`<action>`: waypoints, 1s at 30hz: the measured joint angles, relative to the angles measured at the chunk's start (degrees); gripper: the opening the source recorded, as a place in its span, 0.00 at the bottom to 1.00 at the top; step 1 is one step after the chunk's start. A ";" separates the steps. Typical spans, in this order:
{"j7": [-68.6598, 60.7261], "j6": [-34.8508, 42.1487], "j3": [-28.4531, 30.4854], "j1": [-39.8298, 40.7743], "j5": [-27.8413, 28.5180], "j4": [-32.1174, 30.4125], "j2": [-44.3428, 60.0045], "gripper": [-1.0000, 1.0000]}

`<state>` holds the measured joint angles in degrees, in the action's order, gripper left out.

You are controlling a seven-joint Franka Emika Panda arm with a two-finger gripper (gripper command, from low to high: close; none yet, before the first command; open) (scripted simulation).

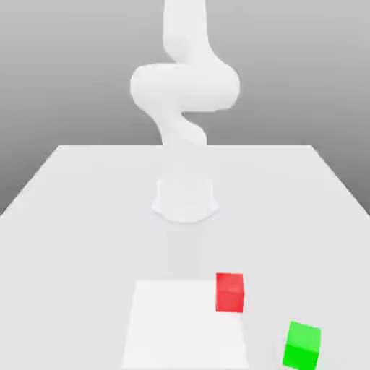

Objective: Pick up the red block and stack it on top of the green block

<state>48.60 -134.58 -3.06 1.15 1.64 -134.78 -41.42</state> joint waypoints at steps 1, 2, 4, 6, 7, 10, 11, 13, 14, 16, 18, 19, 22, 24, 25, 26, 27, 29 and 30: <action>1.30 -1.32 -1.36 0.54 0.75 -1.39 2.17 0.50; 2.56 -2.60 -2.58 1.03 1.48 -2.73 4.32 0.50; 4.98 -5.07 -4.67 1.88 2.85 -5.35 8.55 0.50; 7.21 -7.49 -6.46 2.67 4.01 -7.91 12.75 0.50; 8.30 -8.71 -7.19 2.96 4.56 -9.20 14.85 0.50; 11.18 -12.34 -9.02 3.68 5.73 -13.02 21.03 0.50; 12.04 -13.56 -9.44 3.78 5.99 -14.29 23.03 0.50; 13.47 -16.00 -10.15 3.82 6.12 -16.83 26.93 0.50; 14.03 -17.23 -10.38 3.68 5.97 -18.11 28.82 0.50; 14.70 -19.72 -10.88 3.31 5.03 -20.67 32.43 0.50; 14.50 -22.26 -11.25 2.50 2.88 -23.25 35.79 0.50; 13.94 -23.51 -11.54 1.85 1.17 -24.54 37.36 0.50; 13.25 -26.41 -11.87 0.71 -1.43 -26.19 40.84 0.50; 14.06 -27.94 -11.59 0.60 -0.58 -25.95 42.68 0.50; 14.60 -28.71 -11.34 0.69 0.08 -25.77 43.60 0.50; 15.15 -29.49 -11.24 0.85 0.82 -25.59 44.56 0.50; 15.86 -30.31 -10.89 0.72 1.74 -25.41 45.54 0.50; 17.32 -31.98 -10.02 0.28 3.70 -25.08 47.59 0.50; 18.08 -32.82 -9.32 -0.18 4.76 -24.93 48.65 0.50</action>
<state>66.67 -167.40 -12.37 0.97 6.41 -159.71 7.23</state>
